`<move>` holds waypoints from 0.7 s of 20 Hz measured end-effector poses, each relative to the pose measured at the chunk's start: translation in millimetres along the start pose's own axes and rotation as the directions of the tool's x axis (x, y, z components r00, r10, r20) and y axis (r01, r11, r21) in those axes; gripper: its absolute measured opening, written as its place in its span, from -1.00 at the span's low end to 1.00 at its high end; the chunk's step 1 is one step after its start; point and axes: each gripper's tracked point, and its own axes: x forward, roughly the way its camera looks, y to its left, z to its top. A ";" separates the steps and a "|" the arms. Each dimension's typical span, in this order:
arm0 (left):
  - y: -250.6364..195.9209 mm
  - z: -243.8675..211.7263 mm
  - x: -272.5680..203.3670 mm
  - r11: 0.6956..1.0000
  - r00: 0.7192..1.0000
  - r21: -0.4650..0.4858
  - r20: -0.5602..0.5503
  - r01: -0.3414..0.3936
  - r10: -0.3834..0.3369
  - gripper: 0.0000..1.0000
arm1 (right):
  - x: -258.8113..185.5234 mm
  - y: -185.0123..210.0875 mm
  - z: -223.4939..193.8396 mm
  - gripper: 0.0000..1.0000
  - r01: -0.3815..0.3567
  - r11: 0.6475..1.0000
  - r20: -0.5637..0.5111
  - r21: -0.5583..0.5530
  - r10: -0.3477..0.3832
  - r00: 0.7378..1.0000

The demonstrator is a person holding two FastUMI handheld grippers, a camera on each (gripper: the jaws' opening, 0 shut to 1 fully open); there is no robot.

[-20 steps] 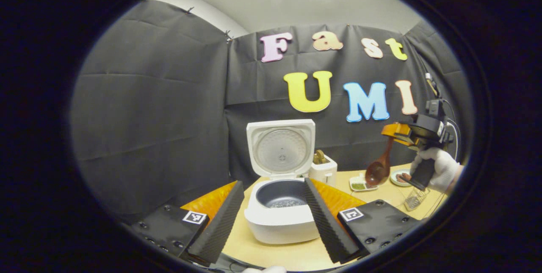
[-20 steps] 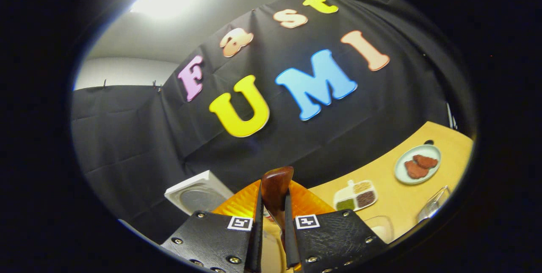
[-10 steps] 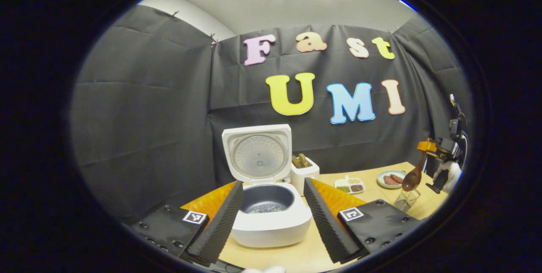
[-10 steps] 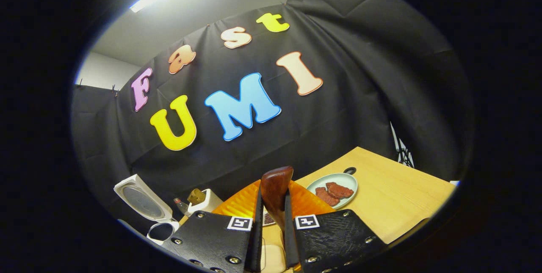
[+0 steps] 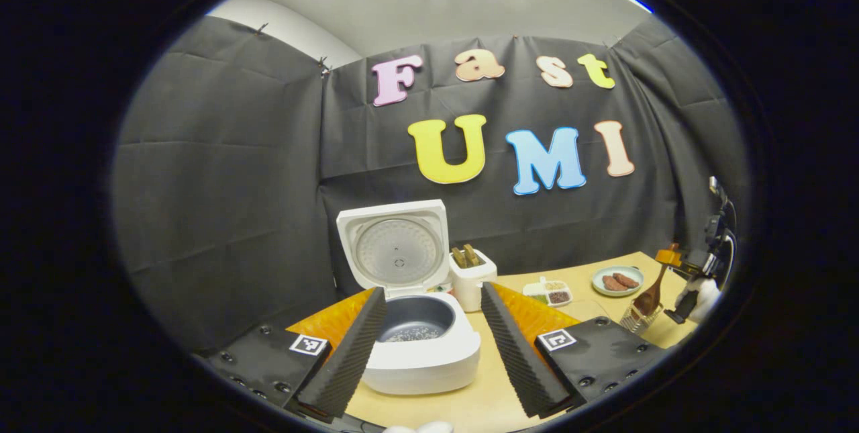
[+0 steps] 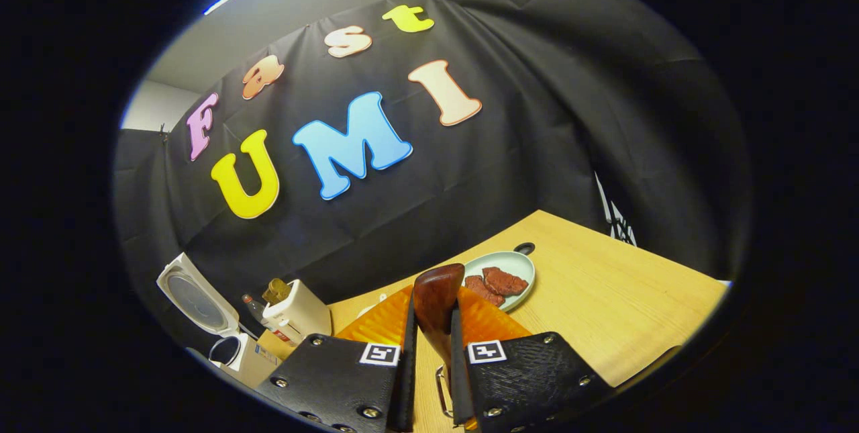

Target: Close the left gripper, press the button to open the rice cooker; take a wooden spoon from the chopstick holder with the right hand, scoop a spoonful of rice and pour it into the rice cooker, then put the wooden spoon back into the chopstick holder.

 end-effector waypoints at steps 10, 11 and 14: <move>-2.0 1.7 1.9 1.000 1.000 0.008 -0.009 0.001 -0.001 1.00 | 4.6 -26.7 -29.2 -0.55 0.082 0.997 -0.045 -0.003 -0.082 0.996; -2.7 3.0 2.5 1.000 1.000 0.009 -0.008 0.003 -0.003 0.95 | 4.3 -33.1 -28.6 -0.55 0.100 0.995 -0.050 -0.015 -0.101 0.994; -1.1 3.2 3.6 1.000 1.000 0.006 -0.007 0.003 -0.003 0.95 | -7.3 -48.4 -28.5 -0.05 0.149 0.987 -0.070 -0.066 -0.153 0.986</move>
